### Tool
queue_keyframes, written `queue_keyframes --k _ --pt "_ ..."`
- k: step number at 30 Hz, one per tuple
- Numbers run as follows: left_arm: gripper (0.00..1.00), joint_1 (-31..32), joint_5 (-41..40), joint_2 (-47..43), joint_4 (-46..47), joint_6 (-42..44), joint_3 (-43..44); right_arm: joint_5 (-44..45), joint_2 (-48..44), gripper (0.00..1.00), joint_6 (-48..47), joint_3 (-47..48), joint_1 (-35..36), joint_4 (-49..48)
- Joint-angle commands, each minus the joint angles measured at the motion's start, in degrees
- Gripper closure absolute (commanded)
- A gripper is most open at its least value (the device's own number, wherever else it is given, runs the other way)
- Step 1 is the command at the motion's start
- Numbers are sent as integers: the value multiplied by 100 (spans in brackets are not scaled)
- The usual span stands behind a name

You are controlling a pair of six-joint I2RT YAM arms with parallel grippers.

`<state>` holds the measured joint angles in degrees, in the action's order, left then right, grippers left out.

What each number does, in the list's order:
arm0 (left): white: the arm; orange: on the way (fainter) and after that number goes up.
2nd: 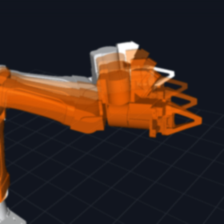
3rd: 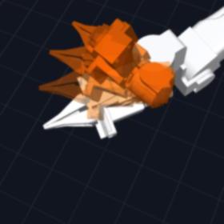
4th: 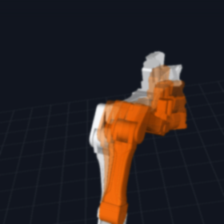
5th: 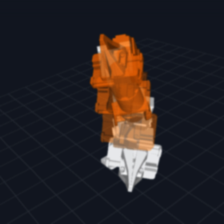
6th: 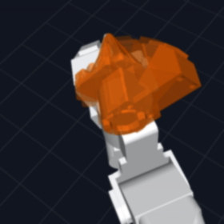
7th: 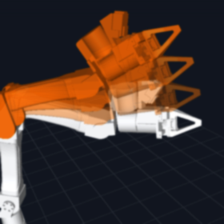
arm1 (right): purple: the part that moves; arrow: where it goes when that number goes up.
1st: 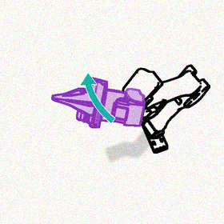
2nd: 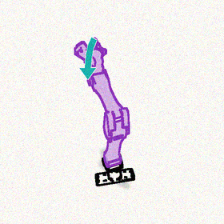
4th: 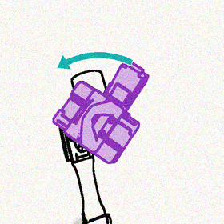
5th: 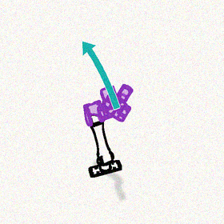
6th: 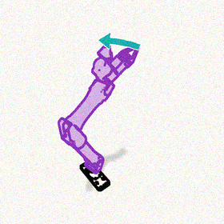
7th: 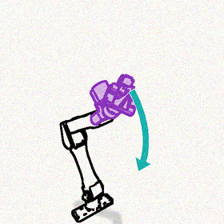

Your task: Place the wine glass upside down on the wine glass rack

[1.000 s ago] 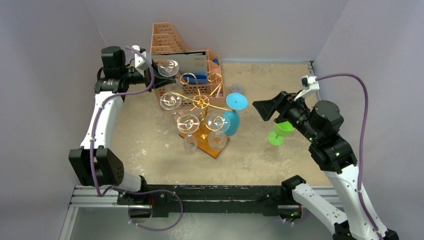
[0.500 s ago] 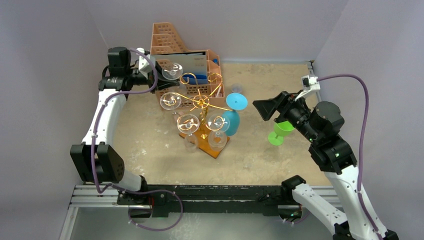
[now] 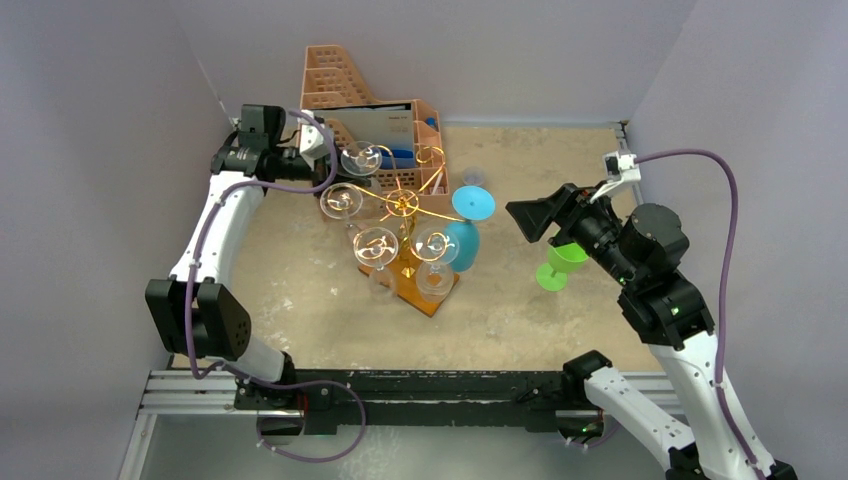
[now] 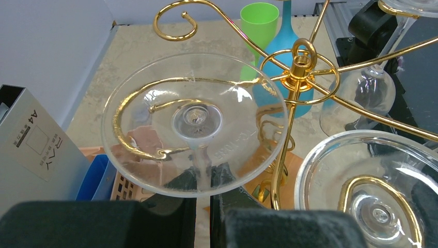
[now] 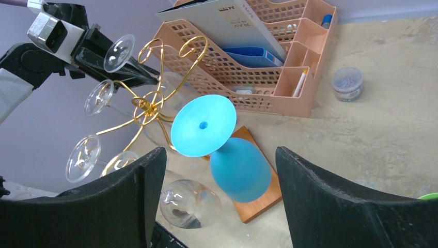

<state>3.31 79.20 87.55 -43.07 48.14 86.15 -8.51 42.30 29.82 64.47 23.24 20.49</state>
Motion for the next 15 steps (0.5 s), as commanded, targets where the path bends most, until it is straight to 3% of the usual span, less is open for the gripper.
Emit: queue_keyframes --k 1,7,15 --pt "100 97 183 86 -130 428 312 86 -27 21 19 -22 27 -129" --pt "100 198 122 384 -910 978 691 111 -3 21 49 -56 22 -201" --pt "100 205 -125 375 -649 767 581 131 6 22 61 -66 22 -239"
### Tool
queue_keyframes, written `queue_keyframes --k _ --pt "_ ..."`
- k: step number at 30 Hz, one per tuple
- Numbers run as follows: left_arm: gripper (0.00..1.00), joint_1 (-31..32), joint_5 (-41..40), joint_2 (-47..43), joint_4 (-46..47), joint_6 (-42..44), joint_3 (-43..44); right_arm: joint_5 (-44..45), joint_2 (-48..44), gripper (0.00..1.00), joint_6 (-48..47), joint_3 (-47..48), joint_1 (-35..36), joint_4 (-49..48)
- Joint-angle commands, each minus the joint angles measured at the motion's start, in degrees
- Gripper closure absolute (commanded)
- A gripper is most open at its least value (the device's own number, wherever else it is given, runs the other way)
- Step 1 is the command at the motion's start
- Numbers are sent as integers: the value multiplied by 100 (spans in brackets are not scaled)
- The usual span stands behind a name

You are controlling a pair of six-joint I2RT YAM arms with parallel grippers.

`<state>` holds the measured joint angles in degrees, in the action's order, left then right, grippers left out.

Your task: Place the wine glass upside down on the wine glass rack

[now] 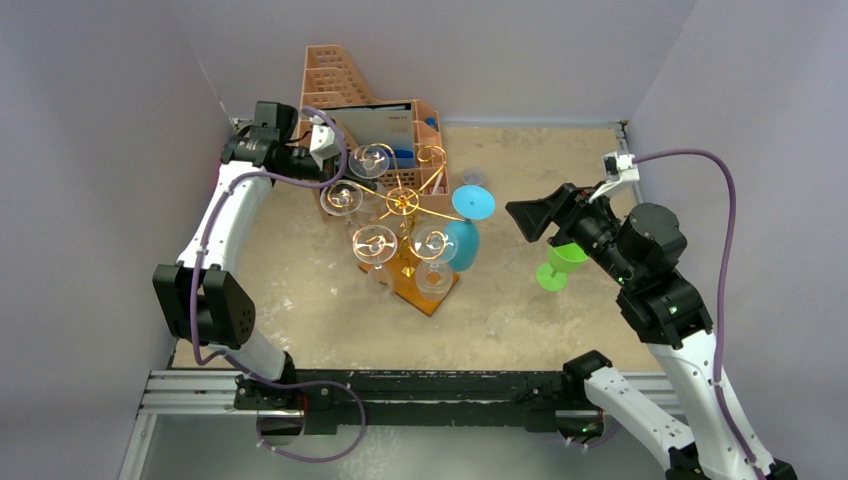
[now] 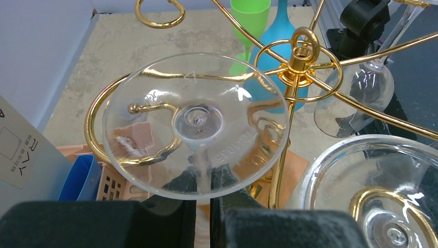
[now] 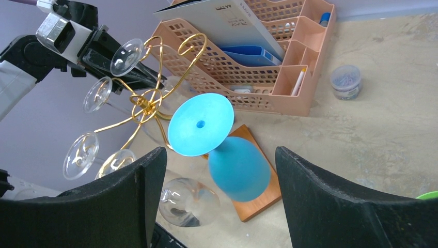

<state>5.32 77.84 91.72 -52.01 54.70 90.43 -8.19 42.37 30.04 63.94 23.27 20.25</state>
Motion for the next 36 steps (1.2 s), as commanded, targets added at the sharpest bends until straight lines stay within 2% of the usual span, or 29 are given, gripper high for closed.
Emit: queue_keyframes --k 1,4,14,22,25,32,36 --pt "100 4 -37 -67 435 -65 85 98 -1 22 52 -20 20 -221" --pt "100 4 -149 -110 745 -314 -32 115 6 22 70 -35 21 -239" --pt "100 57 -199 -50 469 1 123 97 13 22 92 -31 21 -254" --pt "100 14 -279 -433 956 -91 -161 -424 361 23 85 175 20 -105" --pt "100 -77 -146 -447 776 36 -66 -566 608 23 100 397 22 126" --pt "100 -198 216 -310 446 263 107 -1097 1181 20 345 813 22 -62" --pt "100 -198 446 -91 -4 636 354 -1038 1605 20 291 1045 30 -195"
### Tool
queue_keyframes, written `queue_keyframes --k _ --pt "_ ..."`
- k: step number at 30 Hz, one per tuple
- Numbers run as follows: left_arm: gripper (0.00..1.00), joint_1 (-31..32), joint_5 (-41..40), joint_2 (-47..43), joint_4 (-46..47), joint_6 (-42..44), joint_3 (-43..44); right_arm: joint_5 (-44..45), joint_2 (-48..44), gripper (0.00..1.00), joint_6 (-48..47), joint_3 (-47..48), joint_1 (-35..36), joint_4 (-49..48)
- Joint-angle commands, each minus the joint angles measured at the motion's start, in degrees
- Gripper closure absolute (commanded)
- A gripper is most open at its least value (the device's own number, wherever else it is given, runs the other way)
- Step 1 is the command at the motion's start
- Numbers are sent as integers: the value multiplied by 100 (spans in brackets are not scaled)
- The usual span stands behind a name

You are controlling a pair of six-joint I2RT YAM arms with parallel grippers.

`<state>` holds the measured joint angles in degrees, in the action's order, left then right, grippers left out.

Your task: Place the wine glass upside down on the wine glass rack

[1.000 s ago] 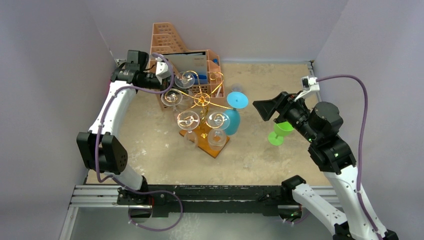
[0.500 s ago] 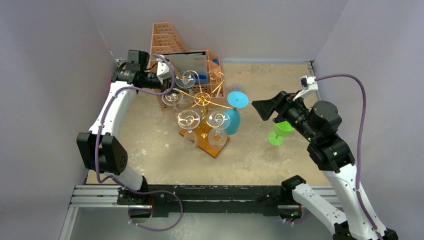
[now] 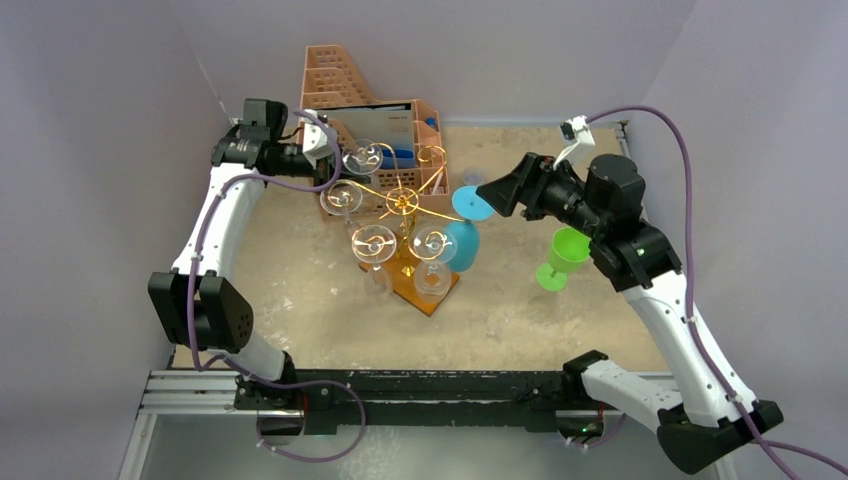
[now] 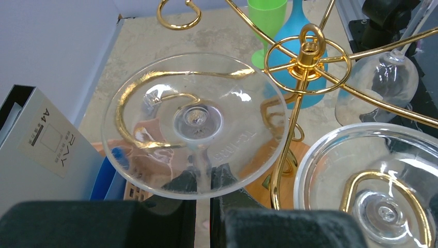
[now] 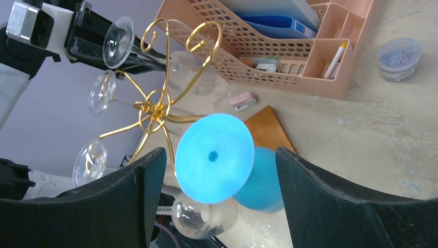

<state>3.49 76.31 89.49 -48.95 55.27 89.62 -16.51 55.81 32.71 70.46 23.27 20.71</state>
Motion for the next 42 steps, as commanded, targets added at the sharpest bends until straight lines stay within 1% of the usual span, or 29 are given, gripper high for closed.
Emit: queue_keyframes --k 1,7,12,16,18,24,25,30,31,42 --pt "100 -15 616 186 -413 667 498 -177 369 20 -32 466 33 -289" --pt "100 -6 525 316 -603 834 662 -584 1158 21 -112 911 37 -822" --pt "100 28 525 333 -683 888 706 -835 1792 23 -105 1207 127 -1163" --pt "100 38 495 321 -704 906 673 -974 2278 30 -46 1532 164 -1135" --pt "100 46 469 324 -704 909 662 -1066 2521 36 27 1680 182 -1200" --pt "100 64 302 302 -743 893 688 -1125 2935 67 220 2023 210 -1062" --pt "100 64 289 286 -739 909 684 -1143 2997 73 247 2073 212 -982" --pt "100 64 326 313 -721 914 679 -1334 3186 98 424 2139 213 -816" --pt "100 64 365 333 -721 900 679 -1375 3190 100 423 2120 212 -830" --pt "100 73 587 440 -544 807 594 -1873 3363 100 411 2086 207 -942"
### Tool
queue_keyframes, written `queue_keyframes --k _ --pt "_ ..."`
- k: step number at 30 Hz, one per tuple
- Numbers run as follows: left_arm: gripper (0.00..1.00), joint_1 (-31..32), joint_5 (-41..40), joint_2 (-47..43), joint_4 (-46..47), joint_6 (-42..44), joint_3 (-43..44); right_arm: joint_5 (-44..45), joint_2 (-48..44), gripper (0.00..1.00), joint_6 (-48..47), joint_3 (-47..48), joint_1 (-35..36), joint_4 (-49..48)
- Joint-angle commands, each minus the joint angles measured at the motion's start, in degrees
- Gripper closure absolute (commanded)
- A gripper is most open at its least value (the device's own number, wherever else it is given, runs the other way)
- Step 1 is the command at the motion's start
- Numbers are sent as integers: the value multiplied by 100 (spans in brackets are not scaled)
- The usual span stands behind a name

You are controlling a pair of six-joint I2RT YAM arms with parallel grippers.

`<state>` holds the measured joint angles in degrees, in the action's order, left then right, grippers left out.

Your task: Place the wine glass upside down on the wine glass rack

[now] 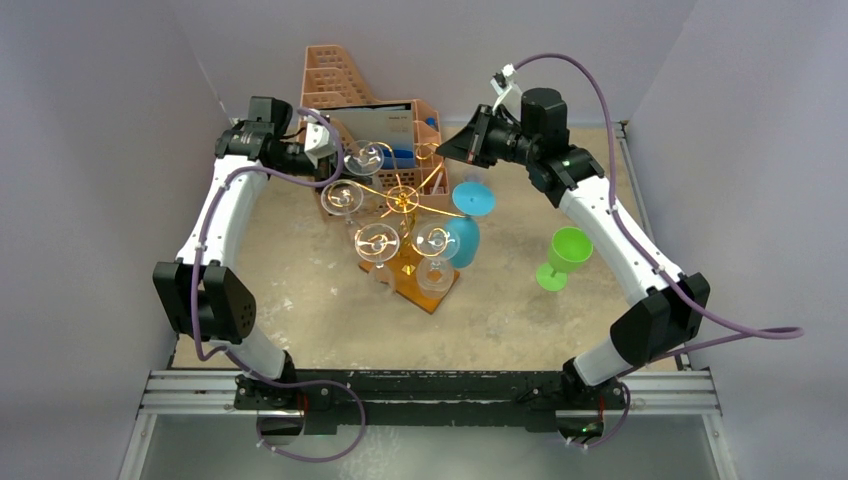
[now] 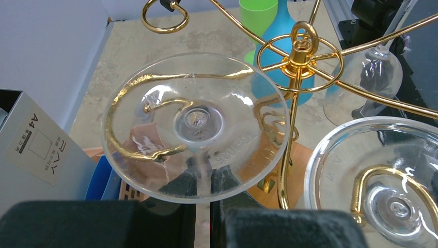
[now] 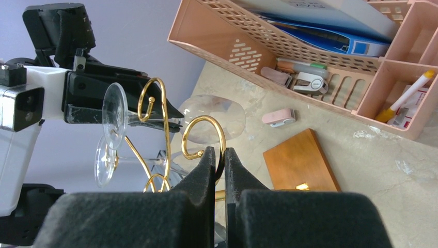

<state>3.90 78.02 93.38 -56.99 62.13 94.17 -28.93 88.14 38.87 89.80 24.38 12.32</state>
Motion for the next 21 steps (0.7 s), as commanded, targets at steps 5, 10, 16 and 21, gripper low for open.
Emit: queue_keyframes --k 5,10,16,21 --pt "100 32 708 157 272 120 156 -856 211 100 -211 176 94 -193" --pt "100 45 964 173 781 -374 -12 -920 204 100 -256 170 100 -167" --pt "100 215 296 -180 3174 -2205 -861 -921 212 100 -279 136 102 -173" --pt "100 216 -53 -405 4135 -2949 -1304 -889 178 100 -279 66 97 -238"
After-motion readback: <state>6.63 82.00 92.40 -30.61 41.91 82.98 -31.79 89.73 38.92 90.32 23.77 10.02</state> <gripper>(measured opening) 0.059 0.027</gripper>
